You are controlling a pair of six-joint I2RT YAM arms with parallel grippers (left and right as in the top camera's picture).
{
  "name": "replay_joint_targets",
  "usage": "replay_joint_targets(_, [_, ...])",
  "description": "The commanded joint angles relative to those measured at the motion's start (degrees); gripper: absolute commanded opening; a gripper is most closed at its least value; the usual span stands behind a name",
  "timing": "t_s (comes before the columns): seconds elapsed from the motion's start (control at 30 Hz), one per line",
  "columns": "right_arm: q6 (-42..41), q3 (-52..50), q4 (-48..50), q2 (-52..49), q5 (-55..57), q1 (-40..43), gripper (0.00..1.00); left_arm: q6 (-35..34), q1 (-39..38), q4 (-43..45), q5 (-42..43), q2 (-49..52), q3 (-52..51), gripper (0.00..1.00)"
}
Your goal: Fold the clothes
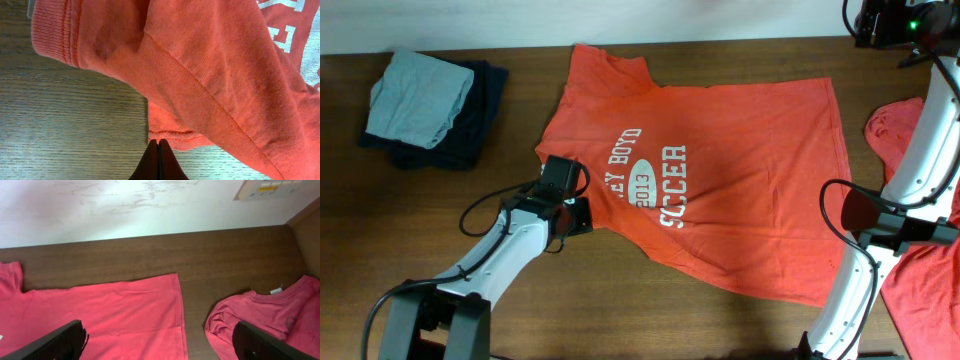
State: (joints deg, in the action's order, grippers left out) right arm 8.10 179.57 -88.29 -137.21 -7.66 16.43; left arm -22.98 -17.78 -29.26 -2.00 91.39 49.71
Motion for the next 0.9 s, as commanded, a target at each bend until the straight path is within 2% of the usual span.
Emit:
replay_joint_targets(0.0, [0.0,0.0,0.0,-0.2,-0.74,-0.26,0.99,0.7,-0.11,0.31,-0.83,0.39,-0.07,0.0])
replay_joint_targets(0.87, [0.0,0.0,0.0,-0.2,-0.74,-0.26,0.99,2.05,-0.07,5.6,-0.85,4.26,-0.07,0.0])
